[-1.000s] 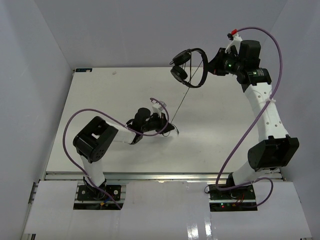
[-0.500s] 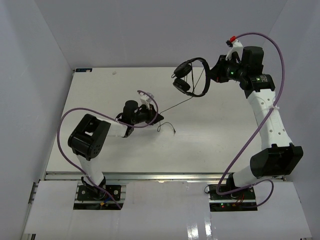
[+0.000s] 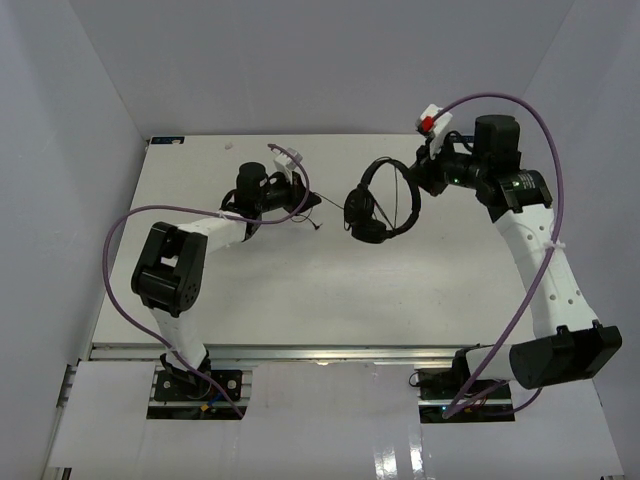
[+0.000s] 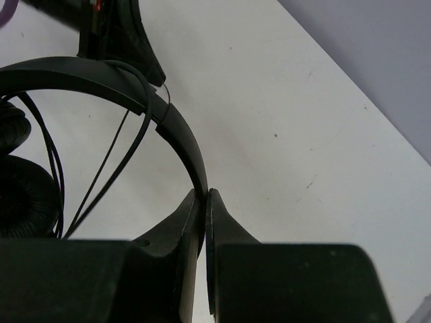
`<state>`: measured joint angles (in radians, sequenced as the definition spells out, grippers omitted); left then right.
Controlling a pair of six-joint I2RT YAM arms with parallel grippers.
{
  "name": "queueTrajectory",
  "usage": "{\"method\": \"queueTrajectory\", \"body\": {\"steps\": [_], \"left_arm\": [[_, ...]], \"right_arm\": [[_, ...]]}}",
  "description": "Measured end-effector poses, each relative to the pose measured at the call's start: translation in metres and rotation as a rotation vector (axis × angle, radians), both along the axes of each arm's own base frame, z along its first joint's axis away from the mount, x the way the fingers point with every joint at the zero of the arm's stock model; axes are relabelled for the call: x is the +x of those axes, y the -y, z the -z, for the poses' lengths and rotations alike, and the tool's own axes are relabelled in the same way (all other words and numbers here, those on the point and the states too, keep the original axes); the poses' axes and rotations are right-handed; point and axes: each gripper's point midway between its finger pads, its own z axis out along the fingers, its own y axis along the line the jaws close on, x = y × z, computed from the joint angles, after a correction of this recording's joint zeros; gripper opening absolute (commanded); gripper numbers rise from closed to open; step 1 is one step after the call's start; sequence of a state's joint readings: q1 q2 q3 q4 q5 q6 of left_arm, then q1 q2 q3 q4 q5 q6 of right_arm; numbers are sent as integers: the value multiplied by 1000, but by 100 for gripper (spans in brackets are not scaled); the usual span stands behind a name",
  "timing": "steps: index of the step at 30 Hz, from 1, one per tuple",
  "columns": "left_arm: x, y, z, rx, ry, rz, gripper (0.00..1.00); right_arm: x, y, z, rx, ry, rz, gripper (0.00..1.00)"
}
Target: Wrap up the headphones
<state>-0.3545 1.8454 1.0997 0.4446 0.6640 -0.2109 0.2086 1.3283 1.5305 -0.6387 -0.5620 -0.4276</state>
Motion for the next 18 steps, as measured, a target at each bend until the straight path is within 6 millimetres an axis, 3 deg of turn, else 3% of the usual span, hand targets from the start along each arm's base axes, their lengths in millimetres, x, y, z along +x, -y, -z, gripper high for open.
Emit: {"method": "queueTrajectory", "body": {"steps": [3, 11, 14, 18], "left_arm": [[-1, 1, 1, 29, -8, 12, 0], [1, -2, -6, 97, -26, 30, 0], [-5, -4, -12, 104, -37, 32, 0], [-11, -9, -29, 101, -31, 22, 0]], "right_arm": [[-16, -17, 17, -97, 61, -74, 8], [-50, -53, 93, -358, 116, -209, 8], [-44, -51, 103, -417, 132, -163, 8], [-20, -39, 116, -493, 125, -44, 8]]}}
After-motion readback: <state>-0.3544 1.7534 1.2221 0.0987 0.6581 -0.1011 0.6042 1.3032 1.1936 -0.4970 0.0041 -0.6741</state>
